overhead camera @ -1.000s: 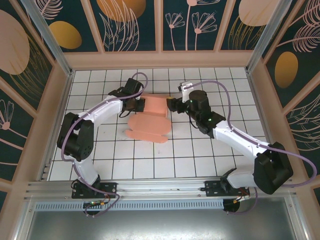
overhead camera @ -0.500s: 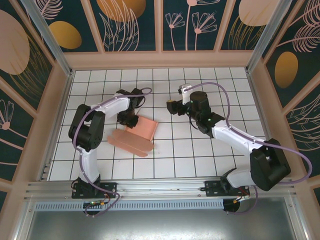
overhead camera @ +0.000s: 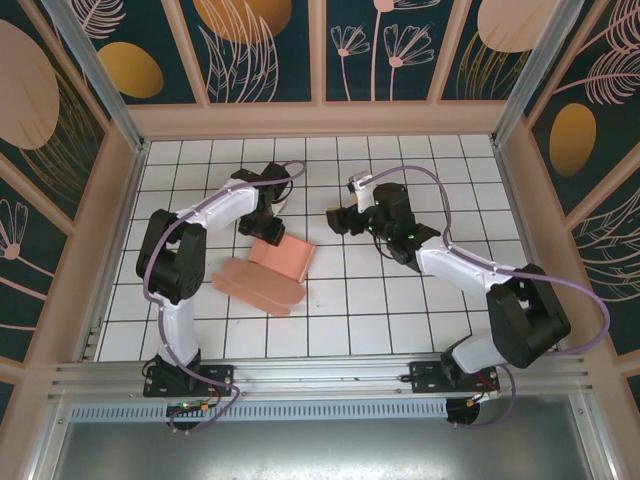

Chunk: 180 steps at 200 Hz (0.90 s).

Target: Fold the paper box

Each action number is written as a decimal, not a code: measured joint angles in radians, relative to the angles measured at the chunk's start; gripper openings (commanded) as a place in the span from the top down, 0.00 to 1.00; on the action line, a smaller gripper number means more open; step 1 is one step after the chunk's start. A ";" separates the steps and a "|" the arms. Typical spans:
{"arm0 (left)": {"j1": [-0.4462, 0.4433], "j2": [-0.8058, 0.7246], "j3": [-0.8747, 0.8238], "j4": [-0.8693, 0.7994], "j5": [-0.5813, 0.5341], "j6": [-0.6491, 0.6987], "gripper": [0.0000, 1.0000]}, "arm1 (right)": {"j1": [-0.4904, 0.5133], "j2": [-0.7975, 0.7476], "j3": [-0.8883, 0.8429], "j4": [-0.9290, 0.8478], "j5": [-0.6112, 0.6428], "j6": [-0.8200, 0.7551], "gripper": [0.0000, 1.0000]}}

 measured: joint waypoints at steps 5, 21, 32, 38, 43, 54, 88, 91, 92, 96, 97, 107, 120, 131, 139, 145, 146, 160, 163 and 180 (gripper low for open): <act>0.000 0.000 0.000 0.001 -0.002 -0.003 0.49 | 0.000 0.005 0.003 0.000 -0.002 0.000 0.21; 0.000 0.000 -0.004 0.003 -0.009 -0.002 0.50 | 0.000 0.012 0.010 0.000 -0.013 0.000 0.21; 0.000 0.000 -0.005 0.005 -0.011 -0.003 0.50 | 0.000 0.012 0.015 0.001 -0.018 -0.001 0.21; 0.000 0.000 -0.005 0.006 -0.011 -0.003 0.49 | 0.000 0.013 0.018 0.001 -0.021 -0.001 0.21; 0.000 -0.001 -0.005 0.008 -0.012 -0.003 0.49 | 0.000 0.013 0.020 0.002 -0.025 -0.004 0.21; 0.000 -0.005 -0.005 0.014 -0.012 -0.003 0.50 | 0.000 0.016 0.026 0.002 -0.037 -0.005 0.21; 0.000 -0.029 -0.005 0.020 -0.031 -0.016 0.60 | 0.008 0.058 0.051 0.000 -0.055 -0.012 0.21; 0.000 -0.029 -0.005 0.020 -0.035 -0.017 0.61 | 0.010 0.061 0.051 0.000 -0.056 -0.012 0.21; 0.000 -0.029 -0.005 0.020 -0.037 -0.018 0.61 | 0.010 0.062 0.051 0.000 -0.057 -0.012 0.21; 0.000 -0.029 -0.005 0.020 -0.043 -0.018 0.62 | 0.011 0.064 0.051 0.000 -0.058 -0.012 0.21; 0.000 -0.029 -0.005 0.020 -0.044 -0.018 0.62 | 0.012 0.065 0.051 -0.001 -0.058 -0.012 0.21; 0.000 -0.029 -0.012 0.020 -0.056 -0.020 0.64 | 0.015 0.070 0.051 -0.001 -0.064 -0.015 0.21; 0.000 -0.029 -0.026 0.021 -0.066 -0.021 0.66 | 0.016 0.071 0.051 -0.005 -0.066 -0.015 0.21; 0.000 -0.028 -0.043 0.025 -0.068 -0.023 0.70 | 0.018 0.071 0.051 -0.005 -0.066 -0.015 0.21; 0.000 -0.027 -0.050 0.025 -0.068 -0.024 0.71 | 0.018 0.071 0.051 -0.005 -0.066 -0.015 0.21; 0.000 -0.024 -0.054 0.026 -0.068 -0.023 0.72 | 0.018 0.071 0.051 -0.005 -0.066 -0.015 0.21; 0.000 -0.023 -0.054 0.027 -0.068 -0.023 0.72 | 0.018 0.071 0.051 -0.005 -0.066 -0.015 0.21; 0.000 -0.013 -0.054 0.034 -0.068 -0.023 0.76 | 0.018 0.071 0.051 -0.005 -0.068 -0.015 0.21; 0.000 -0.010 -0.054 0.036 -0.068 -0.021 0.76 | 0.018 0.071 0.051 -0.005 -0.069 -0.015 0.21; 0.000 0.011 -0.054 0.049 -0.064 -0.021 0.85 | 0.018 0.071 0.051 -0.005 -0.068 -0.016 0.21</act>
